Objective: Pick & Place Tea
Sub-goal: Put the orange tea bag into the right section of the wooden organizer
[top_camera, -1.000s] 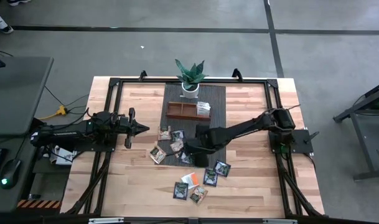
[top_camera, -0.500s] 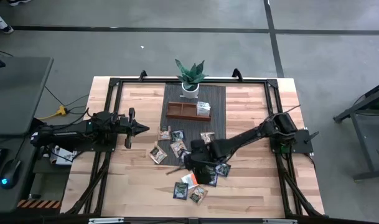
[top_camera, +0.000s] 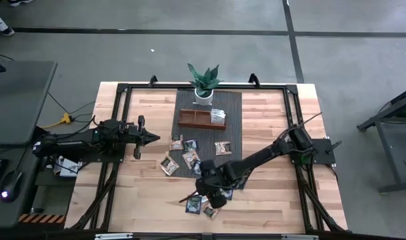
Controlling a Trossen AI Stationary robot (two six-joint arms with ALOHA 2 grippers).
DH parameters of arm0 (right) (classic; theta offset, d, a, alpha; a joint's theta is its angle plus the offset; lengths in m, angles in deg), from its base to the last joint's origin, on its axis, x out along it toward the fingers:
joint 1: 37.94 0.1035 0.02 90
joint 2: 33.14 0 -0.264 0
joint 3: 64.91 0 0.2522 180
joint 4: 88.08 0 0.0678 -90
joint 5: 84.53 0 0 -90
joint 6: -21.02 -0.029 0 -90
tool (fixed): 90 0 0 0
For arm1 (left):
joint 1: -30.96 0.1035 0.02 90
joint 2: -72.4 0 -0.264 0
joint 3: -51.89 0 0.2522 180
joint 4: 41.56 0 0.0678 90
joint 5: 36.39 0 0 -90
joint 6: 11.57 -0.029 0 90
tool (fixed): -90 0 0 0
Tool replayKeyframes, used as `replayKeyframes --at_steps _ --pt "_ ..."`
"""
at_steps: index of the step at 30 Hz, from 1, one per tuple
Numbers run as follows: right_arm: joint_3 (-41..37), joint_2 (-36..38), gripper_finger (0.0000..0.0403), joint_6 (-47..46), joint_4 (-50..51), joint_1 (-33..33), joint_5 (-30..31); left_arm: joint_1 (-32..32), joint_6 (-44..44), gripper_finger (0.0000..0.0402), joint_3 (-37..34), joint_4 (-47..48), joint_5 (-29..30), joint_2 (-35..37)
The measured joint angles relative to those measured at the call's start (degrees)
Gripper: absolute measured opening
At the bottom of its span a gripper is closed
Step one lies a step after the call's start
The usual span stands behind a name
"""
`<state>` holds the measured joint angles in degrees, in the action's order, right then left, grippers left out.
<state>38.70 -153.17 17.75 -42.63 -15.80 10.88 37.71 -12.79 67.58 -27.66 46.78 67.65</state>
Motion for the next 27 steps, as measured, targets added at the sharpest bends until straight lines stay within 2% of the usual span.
replayKeyframes --at_steps 11,18,27 --pt "0.0 -1.67 0.0193 3.35 -2.41 -0.1 -0.56 0.01 0.0 0.0001 0.0 0.01 0.02 0.02" --pt "3.12 -4.81 0.0193 3.34 -2.8 0.59 -2.98 0.01 0.0 0.0001 0.0 0.02 0.0 0.0" --pt "4.37 -4.87 0.0193 0.14 -0.42 1.3 -2.35 0.0 0.0 0.0001 0.0 0.02 0.0 0.01"
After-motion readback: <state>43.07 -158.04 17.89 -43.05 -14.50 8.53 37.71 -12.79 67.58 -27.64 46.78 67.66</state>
